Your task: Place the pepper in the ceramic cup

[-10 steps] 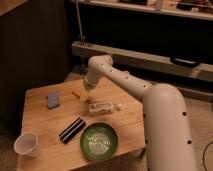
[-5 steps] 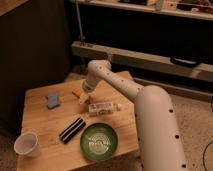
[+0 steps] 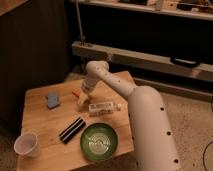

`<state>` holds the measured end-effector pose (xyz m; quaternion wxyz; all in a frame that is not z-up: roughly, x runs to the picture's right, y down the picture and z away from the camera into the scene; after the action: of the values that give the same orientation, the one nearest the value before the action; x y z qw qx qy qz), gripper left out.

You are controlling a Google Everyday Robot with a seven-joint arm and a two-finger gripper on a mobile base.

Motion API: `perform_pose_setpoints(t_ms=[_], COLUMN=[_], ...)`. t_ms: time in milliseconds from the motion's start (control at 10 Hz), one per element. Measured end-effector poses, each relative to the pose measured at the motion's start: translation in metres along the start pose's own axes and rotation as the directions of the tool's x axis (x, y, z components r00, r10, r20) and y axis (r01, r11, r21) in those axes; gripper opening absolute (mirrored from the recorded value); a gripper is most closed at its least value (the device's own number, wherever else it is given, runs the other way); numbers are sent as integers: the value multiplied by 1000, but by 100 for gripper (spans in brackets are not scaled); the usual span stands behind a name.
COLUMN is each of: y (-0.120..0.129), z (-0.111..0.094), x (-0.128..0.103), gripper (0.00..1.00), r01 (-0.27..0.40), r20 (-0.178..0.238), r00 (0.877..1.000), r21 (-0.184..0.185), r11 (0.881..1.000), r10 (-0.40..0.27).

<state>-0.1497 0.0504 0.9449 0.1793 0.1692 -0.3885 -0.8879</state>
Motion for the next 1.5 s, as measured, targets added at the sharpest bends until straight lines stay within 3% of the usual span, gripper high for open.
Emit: perform_pose_setpoints(t_ms=[200, 600, 700, 1100, 1300, 1500], y=[-1, -4, -4, -11, -18, -36], z=[6, 14, 16, 16, -11, -47], x=[-2, -4, -5, -5, 6, 23], gripper=[70, 29, 23, 20, 20, 20], r01=[5, 30, 37, 97, 148, 219], r20=[12, 21, 22, 22, -51, -119], r00=[1000, 999, 999, 995, 988, 971], r21=[1, 21, 26, 71, 88, 92], r11=[1000, 999, 999, 993, 985, 971], r10=[-5, -30, -38, -98, -144, -207])
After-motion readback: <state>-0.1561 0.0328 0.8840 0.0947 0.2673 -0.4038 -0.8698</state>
